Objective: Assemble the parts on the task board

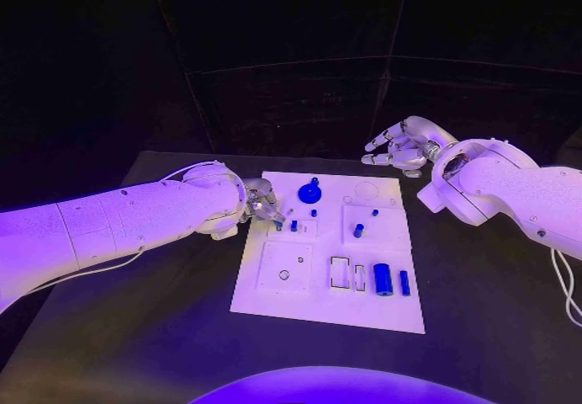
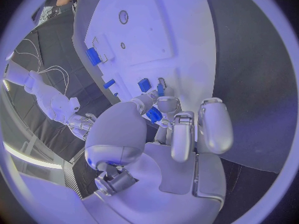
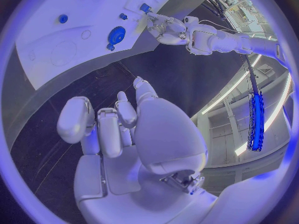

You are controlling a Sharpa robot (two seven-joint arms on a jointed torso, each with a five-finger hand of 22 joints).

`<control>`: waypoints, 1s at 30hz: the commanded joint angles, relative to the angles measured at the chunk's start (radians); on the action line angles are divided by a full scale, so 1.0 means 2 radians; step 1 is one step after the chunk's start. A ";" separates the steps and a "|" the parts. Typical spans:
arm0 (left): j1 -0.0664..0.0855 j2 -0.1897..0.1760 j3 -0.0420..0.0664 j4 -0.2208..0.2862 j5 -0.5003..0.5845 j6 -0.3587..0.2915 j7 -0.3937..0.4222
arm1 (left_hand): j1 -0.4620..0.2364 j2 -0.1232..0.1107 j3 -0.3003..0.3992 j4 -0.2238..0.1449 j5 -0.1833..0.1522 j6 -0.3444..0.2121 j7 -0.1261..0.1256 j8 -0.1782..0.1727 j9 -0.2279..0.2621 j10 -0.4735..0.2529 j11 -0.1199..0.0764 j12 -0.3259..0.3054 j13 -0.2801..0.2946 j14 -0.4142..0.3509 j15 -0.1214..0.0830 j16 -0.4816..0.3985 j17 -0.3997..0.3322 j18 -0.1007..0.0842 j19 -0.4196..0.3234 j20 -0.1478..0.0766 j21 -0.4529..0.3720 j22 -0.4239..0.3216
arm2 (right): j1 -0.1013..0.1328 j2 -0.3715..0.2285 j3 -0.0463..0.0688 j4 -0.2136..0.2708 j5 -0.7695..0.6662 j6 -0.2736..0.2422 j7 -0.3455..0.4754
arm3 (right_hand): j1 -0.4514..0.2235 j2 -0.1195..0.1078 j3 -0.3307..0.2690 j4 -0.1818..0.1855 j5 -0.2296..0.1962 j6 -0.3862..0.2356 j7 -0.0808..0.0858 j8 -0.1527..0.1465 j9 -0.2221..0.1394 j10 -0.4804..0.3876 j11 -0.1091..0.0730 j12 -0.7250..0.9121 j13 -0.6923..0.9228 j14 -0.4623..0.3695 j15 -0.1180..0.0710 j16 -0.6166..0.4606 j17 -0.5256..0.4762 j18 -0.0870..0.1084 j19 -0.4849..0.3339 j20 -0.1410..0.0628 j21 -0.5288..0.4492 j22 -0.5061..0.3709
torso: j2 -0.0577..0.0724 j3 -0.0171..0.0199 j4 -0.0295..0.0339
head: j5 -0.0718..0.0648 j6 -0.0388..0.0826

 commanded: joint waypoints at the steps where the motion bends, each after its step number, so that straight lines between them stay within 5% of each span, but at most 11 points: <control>1: -0.002 -0.002 -0.002 0.001 -0.009 0.026 -0.012 | 0.005 0.002 0.055 -0.052 0.002 0.003 -0.001 0.003 0.000 -0.003 -0.001 -0.003 -0.001 0.053 -0.001 0.002 0.132 0.001 0.002 0.000 -0.001 0.000 | 0.001 0.000 0.000 -0.001 0.001 0.000 0.005 | 0.002 0.002 -0.002 -0.001 0.002 -0.003 0.000 0.002 -0.001 -0.003 -0.001 -0.001 0.000 0.027 -0.003 -0.003 0.015 0.009 -0.003 0.000 -0.003 0.000 | 0.000 -0.0003 0.0005 | 0.000 -0.001; 25: -0.002 -0.007 -0.002 0.008 -0.009 0.035 -0.014 | 0.004 0.001 0.058 -0.053 0.003 0.004 -0.001 0.004 0.001 -0.002 -0.002 -0.003 -0.001 0.053 -0.002 0.002 0.132 0.001 0.002 -0.001 -0.001 0.000 | 0.001 0.001 0.000 -0.003 0.001 0.000 0.005 | 0.002 0.002 -0.002 -0.001 0.002 -0.003 0.000 0.002 -0.001 -0.003 -0.001 -0.001 0.000 0.027 -0.003 -0.003 0.015 0.009 -0.003 0.000 -0.003 0.000 | 0.000 0.0002 -0.0003 | 0.000 -0.003; 30: -0.002 -0.005 -0.002 0.007 -0.009 0.033 -0.014 | -0.006 -0.007 0.058 -0.050 0.003 0.007 -0.004 0.009 0.002 0.001 -0.003 -0.003 -0.001 0.053 -0.002 0.002 0.132 0.001 0.002 -0.001 -0.001 0.000 | 0.001 0.001 0.000 -0.003 0.001 0.000 0.005 | 0.002 0.002 -0.002 -0.001 0.002 -0.003 0.000 0.002 -0.001 -0.003 -0.001 -0.001 0.000 0.027 -0.003 -0.003 0.015 0.009 -0.003 0.000 -0.003 0.000 | 0.000 0.0003 -0.0003 | 0.000 -0.003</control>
